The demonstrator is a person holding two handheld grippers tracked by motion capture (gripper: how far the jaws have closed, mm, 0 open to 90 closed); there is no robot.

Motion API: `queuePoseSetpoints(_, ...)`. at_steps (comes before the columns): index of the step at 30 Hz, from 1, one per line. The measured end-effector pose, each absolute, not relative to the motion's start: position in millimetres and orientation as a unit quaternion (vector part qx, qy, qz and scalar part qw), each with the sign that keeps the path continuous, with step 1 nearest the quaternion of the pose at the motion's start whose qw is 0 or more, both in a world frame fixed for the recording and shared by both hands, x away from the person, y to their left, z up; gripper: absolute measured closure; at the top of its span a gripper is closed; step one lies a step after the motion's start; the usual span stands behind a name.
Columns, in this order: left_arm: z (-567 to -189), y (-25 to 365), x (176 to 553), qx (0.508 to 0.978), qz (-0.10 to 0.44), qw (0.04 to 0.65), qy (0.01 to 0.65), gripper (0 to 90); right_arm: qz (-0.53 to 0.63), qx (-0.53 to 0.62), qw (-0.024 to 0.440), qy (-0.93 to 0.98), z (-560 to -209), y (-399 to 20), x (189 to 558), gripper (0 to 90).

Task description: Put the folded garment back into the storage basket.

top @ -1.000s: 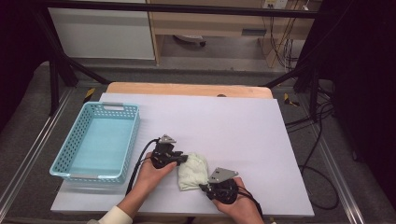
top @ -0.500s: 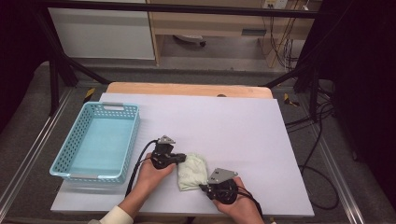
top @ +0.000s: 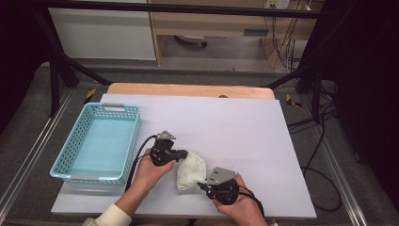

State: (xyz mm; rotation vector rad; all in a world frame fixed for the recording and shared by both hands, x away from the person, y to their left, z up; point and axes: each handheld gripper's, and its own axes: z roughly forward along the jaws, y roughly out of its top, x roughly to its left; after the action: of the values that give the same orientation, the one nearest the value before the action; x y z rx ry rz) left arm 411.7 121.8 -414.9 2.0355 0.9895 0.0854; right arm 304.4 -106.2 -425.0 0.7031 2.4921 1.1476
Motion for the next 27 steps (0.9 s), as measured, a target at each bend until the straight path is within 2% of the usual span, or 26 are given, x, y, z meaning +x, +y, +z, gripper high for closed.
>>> queuePoseSetpoints(27, -332, 166, 438, 0.787, 0.054, 0.459, 0.408, 85.8, 0.444, 0.224, 0.164, 0.852, -366, -80, 343, 82.1)
